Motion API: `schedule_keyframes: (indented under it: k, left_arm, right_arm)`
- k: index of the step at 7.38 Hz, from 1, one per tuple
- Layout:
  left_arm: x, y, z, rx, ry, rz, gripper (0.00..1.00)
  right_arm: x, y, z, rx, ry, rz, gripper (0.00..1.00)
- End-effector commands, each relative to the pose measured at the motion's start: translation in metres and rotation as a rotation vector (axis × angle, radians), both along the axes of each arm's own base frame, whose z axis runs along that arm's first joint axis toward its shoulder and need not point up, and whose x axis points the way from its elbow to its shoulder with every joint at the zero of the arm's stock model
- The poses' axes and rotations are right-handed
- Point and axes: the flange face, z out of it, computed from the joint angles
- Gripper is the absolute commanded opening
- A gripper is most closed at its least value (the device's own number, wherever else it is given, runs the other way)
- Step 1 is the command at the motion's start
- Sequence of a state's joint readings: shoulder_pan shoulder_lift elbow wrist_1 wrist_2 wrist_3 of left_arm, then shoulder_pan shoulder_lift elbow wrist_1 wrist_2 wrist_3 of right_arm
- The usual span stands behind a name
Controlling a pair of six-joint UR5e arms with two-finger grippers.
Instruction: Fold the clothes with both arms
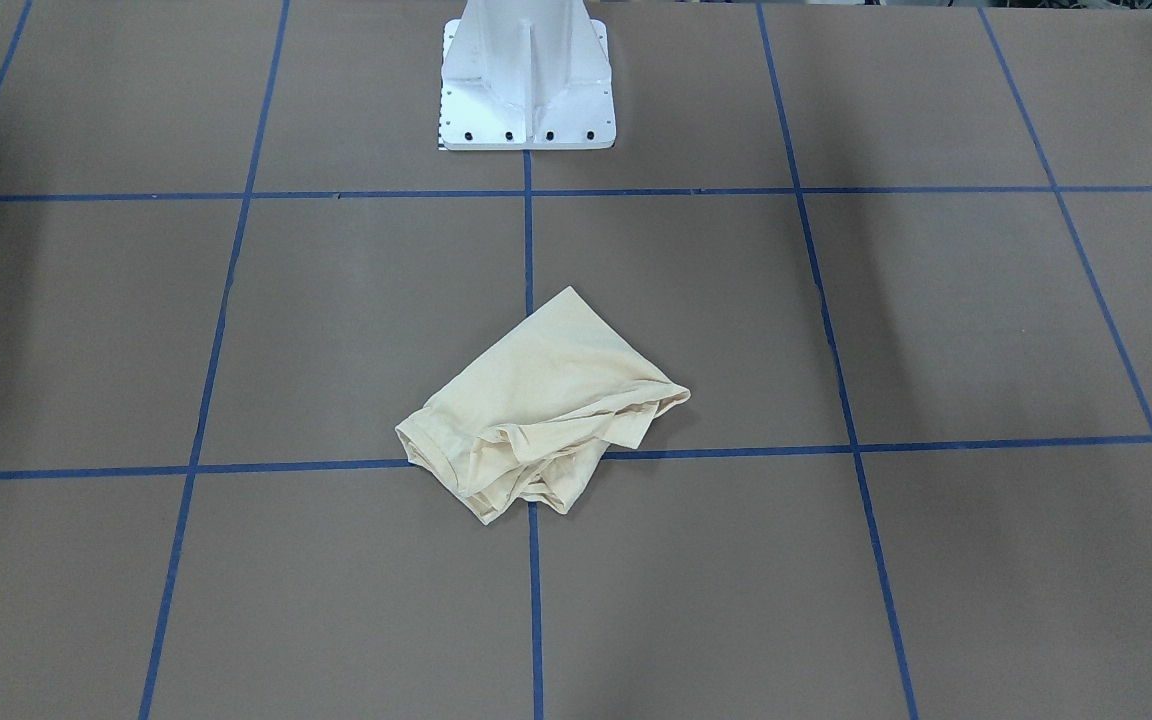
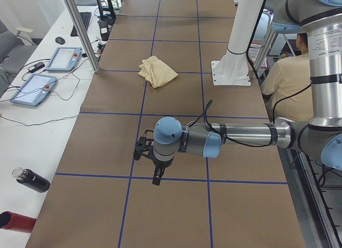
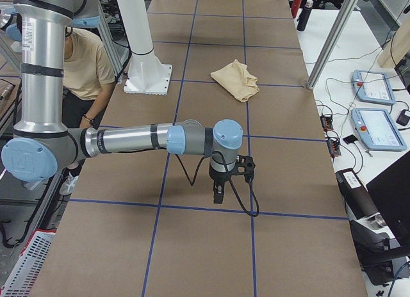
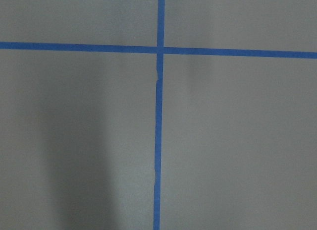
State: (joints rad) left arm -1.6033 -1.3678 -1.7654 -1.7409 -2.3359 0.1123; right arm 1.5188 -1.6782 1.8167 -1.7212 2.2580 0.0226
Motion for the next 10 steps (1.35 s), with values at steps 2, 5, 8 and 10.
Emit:
schedule_keyframes:
  k: [2, 5, 8, 10]
  left_arm:
    - [0.000, 0.002, 0.004, -0.002, -0.002, 0.005, 1.00]
    - [0.000, 0.003, 0.007, -0.015, 0.001, 0.000, 1.00]
    - [0.000, 0.005, 0.011, -0.025, 0.003, -0.002, 1.00]
    - [0.001, 0.005, 0.020, -0.038, 0.004, 0.002, 1.00]
  right_arm:
    - [0.000, 0.001, -0.001, 0.005, 0.000, -0.003, 1.00]
    - [0.000, 0.000, -0.003, 0.010, -0.001, -0.003, 1.00]
    - [0.000, -0.001, -0.005, 0.013, -0.001, -0.003, 1.00]
    - [0.000, -0.001, -0.005, 0.012, -0.002, -0.002, 1.00]
